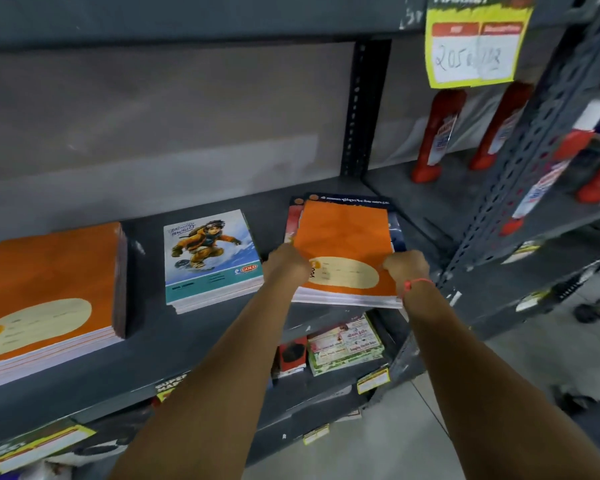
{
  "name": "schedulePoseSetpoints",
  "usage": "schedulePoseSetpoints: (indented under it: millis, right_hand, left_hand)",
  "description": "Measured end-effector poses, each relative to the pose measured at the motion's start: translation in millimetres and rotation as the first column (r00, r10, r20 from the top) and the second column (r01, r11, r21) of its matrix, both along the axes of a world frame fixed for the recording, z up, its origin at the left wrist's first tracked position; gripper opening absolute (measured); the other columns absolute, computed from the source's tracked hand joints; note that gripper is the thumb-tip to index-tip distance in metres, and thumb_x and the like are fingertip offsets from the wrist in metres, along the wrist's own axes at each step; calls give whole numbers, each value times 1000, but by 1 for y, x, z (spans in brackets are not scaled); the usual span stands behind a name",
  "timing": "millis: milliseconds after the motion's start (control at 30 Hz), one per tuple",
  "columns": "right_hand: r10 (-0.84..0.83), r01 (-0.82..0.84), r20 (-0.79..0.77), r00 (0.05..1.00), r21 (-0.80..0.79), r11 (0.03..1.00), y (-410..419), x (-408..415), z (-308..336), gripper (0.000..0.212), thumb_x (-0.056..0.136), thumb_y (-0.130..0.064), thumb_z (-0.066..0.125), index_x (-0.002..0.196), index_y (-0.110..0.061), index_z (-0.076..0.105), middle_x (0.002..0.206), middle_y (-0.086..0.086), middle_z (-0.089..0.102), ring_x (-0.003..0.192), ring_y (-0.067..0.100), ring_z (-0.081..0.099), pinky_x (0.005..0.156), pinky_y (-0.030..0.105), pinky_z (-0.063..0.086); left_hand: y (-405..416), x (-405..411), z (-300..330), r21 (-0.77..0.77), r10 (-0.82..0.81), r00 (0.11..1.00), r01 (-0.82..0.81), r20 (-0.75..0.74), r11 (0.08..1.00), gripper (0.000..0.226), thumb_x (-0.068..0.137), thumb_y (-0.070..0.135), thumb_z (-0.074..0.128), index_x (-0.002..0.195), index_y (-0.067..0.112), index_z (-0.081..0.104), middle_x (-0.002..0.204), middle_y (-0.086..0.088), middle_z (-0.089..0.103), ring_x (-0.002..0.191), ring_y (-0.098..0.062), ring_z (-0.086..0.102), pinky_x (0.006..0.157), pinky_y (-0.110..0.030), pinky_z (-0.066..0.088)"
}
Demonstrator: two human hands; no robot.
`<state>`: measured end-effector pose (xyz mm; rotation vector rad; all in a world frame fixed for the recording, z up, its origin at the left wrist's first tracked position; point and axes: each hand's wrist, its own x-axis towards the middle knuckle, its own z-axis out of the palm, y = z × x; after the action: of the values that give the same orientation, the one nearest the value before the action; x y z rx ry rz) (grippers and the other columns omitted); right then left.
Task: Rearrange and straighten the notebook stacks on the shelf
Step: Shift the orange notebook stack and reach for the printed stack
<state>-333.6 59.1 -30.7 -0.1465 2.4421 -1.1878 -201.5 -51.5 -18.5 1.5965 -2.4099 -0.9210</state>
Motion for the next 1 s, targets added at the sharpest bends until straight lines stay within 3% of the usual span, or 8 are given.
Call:
schedulePoseSetpoints:
  millis: [100, 300, 433, 533, 667, 767, 867, 1000]
  right_hand:
    - [44, -30, 168, 985, -82, 996, 14, -9, -9, 32, 88, -7, 49, 118, 2, 55, 126, 23, 58, 112, 37, 57, 75, 24, 49]
    - [112, -103, 252, 961, -50, 993, 12, -23, 8, 21, 86, -15, 54, 101, 0, 57, 125, 26, 57, 116, 42, 53, 102, 54, 39]
    - [175, -154, 234, 956, -104, 983, 5, -24, 33, 26, 84, -6, 60, 108, 4, 61, 132, 23, 55, 105, 32, 59, 102, 49, 42]
    - [253, -187, 229, 940, -275, 943, -17, -8, 56, 11, 86, 2, 55, 77, -3, 60, 127, 21, 58, 71, 28, 59, 85, 45, 48]
    - [361, -256, 233, 903, -385, 887, -55, 40, 80, 32, 83, 2, 58, 115, 4, 59, 104, 14, 64, 98, 28, 59, 87, 46, 48]
    - [467, -338, 209, 859, -453, 825, -88, 95, 85, 19, 80, 8, 60, 98, 8, 63, 86, 14, 62, 75, 26, 60, 71, 40, 52]
    - [547, -432, 140, 825, -468, 771, -125, 162, 76, 5, 74, 8, 65, 75, 3, 63, 100, 18, 66, 87, 29, 63, 77, 42, 55]
    - [583, -498, 98, 807, -419, 760, -161, 233, 61, 22, 70, 2, 69, 91, 6, 65, 108, 26, 68, 99, 35, 66, 89, 51, 52]
  left_hand:
    - [-1, -3, 6, 115, 81, 991, -69, -105, 991, 26, 94, 23, 45, 106, 2, 57, 109, -16, 64, 78, -22, 52, 78, -32, 50]
    - [2, 0, 19, 387, 270, 925, -154, -266, 909, 18, 89, 2, 49, 106, -1, 55, 80, -11, 55, 70, -20, 55, 68, -29, 49]
    - [4, 13, 39, 384, 269, 902, -129, -338, 914, 7, 87, -1, 51, 87, 4, 56, 87, -13, 58, 81, -26, 58, 70, -29, 50]
    - [-5, 42, 57, 372, 314, 852, -154, -420, 915, 14, 83, -7, 52, 76, 5, 55, 82, -14, 59, 83, -28, 59, 77, -35, 52]
    - [-28, 102, 76, 372, 382, 808, -219, -449, 902, 13, 85, -4, 53, 80, 8, 53, 74, -6, 60, 65, -17, 59, 53, -23, 49]
    - [-51, 165, 81, 336, 424, 782, -289, -456, 896, 20, 80, -6, 56, 70, 11, 49, 73, -9, 57, 65, -19, 55, 58, -24, 45]
    - [-71, 238, 78, 311, 499, 728, -392, -470, 866, 30, 74, -13, 55, 61, 13, 47, 65, -8, 51, 60, -20, 48, 59, -30, 42]
    - [-92, 310, 71, 298, 560, 710, -474, -428, 829, 31, 74, -15, 53, 61, 13, 45, 65, -9, 50, 65, -22, 48, 64, -33, 43]
